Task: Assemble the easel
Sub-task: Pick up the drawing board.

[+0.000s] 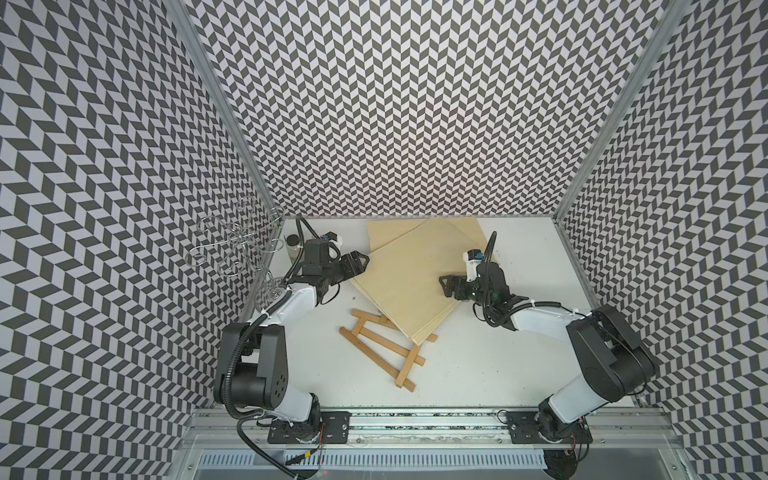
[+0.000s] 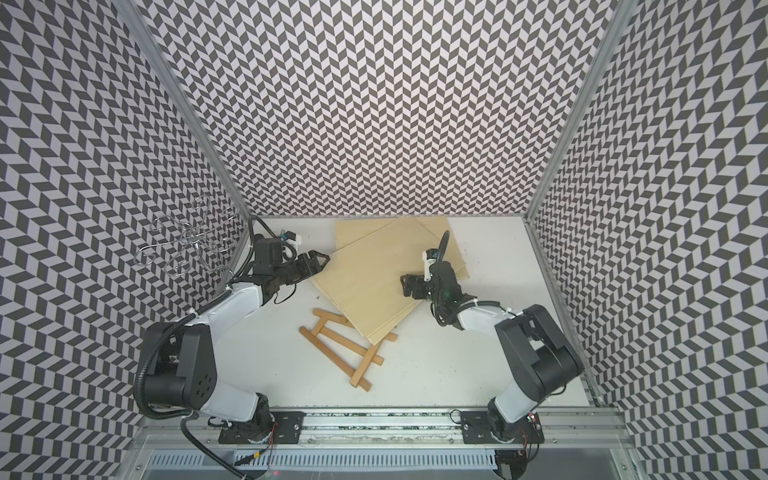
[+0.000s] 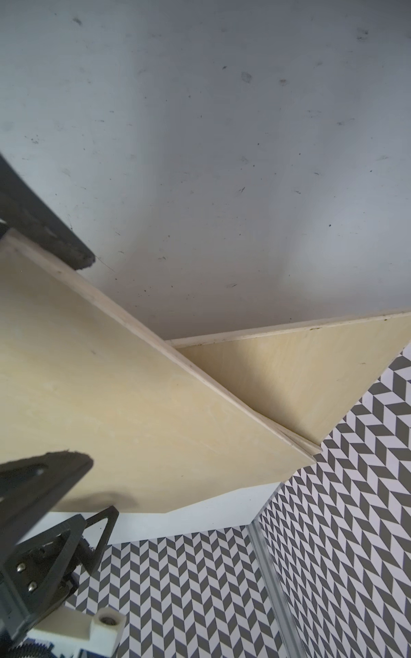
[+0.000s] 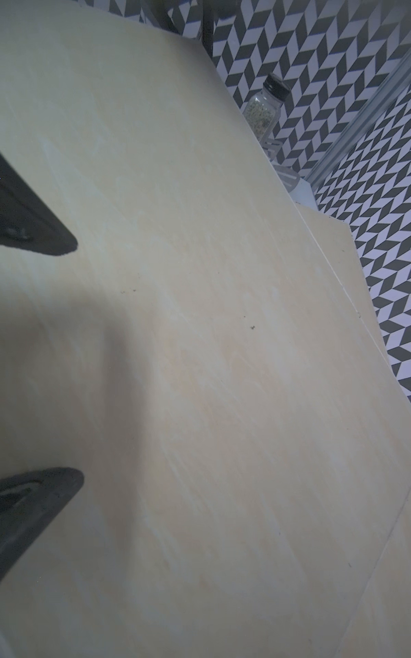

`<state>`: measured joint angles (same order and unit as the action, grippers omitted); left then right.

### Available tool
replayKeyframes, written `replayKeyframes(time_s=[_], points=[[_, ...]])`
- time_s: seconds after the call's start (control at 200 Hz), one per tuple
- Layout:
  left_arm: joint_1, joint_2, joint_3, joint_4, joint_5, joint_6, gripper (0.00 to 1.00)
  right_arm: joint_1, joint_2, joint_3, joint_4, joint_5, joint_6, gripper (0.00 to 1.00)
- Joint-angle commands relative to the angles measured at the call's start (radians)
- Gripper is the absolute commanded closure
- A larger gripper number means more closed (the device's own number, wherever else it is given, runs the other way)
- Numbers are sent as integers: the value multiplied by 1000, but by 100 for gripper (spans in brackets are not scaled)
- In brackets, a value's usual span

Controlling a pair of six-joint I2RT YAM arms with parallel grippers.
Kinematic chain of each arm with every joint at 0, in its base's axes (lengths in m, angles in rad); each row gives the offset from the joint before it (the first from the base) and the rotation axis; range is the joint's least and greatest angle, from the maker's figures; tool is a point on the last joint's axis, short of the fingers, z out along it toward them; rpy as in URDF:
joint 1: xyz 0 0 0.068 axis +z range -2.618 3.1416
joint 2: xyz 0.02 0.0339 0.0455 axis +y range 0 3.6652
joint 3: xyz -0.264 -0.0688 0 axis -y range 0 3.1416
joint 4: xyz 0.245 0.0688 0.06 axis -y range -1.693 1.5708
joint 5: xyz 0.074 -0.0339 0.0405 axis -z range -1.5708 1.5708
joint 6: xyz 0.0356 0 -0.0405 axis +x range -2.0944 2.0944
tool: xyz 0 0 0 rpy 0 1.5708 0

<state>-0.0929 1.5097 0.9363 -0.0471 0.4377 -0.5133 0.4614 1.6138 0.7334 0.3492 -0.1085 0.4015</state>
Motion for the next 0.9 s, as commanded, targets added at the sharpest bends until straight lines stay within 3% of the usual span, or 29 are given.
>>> replayKeyframes(time_s=[0.0,0.2,0.436,0.896], points=[[-27,-60,74,44,84,36,21,6,55,-41,-74,-62,43,7],[-40,-86,113,11,102,67,25,6,69,-44,-66,-70,42,7],[-65,-126,87,74,251,62,34,7,87,-63,-30,-98,53,8],[-196,-125,48,195,246,-15,56,24,130,-91,63,-134,98,9]])
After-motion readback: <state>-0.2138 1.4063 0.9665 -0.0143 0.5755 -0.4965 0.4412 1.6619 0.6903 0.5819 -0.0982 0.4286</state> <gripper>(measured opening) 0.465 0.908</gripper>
